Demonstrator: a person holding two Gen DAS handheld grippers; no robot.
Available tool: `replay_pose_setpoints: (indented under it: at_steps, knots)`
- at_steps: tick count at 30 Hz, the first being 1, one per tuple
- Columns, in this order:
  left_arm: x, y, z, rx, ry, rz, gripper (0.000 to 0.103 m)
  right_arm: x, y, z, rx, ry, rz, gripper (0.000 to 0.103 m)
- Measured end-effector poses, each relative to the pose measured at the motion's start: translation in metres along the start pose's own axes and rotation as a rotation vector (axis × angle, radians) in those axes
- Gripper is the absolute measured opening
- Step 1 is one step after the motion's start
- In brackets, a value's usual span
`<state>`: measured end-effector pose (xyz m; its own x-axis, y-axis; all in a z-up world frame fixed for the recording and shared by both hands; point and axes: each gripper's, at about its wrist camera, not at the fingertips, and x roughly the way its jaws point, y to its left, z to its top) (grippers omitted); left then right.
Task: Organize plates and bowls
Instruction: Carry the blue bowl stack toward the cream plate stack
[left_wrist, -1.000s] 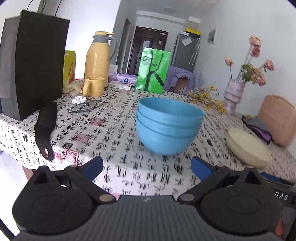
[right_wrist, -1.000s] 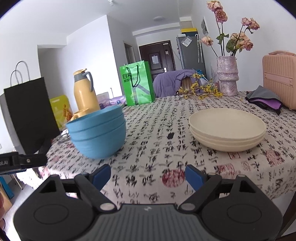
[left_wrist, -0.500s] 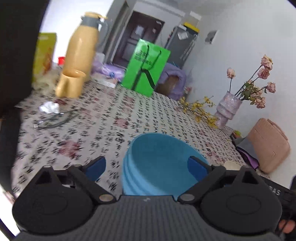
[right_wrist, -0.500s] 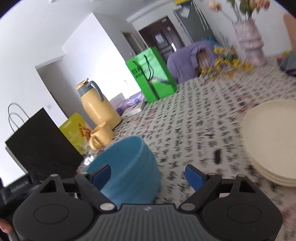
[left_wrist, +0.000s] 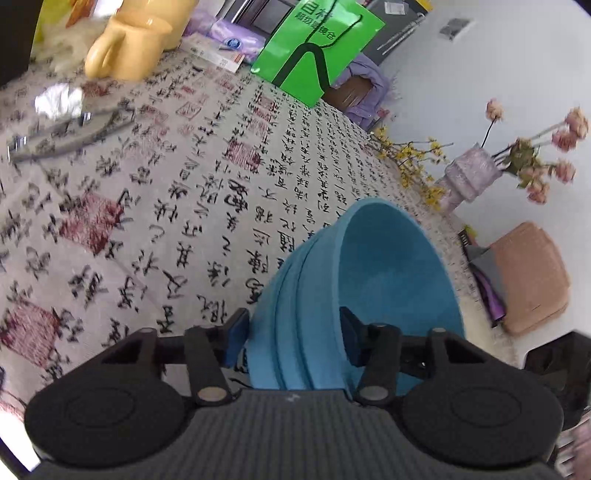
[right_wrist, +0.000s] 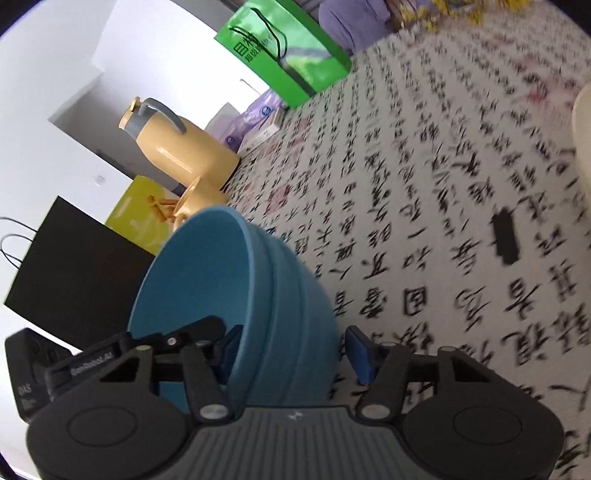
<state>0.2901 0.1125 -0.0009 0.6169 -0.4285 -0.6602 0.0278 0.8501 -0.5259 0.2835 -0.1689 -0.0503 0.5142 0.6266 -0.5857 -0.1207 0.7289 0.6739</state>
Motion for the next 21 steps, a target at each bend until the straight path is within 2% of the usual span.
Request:
replay_pose_setpoints:
  at_steps: [2,3,8,21]
  knots:
    - [-0.003,-0.005,0.001,0.027,-0.024,0.028,0.035,0.001,0.009,0.000,-0.054,-0.017,-0.069,0.038]
    - [-0.004,-0.006,0.001,0.035,-0.030,0.041,0.035,0.001,0.011,0.002,-0.068,-0.027,-0.067,0.036]
    - [-0.008,0.000,-0.002,-0.024,-0.042,0.034,0.034,-0.001,0.012,0.005,-0.088,-0.021,-0.057,0.036]
    - [-0.020,-0.028,-0.005,0.008,-0.099,0.058,0.034,-0.025,0.012,0.010,-0.115,-0.076,-0.025,0.036]
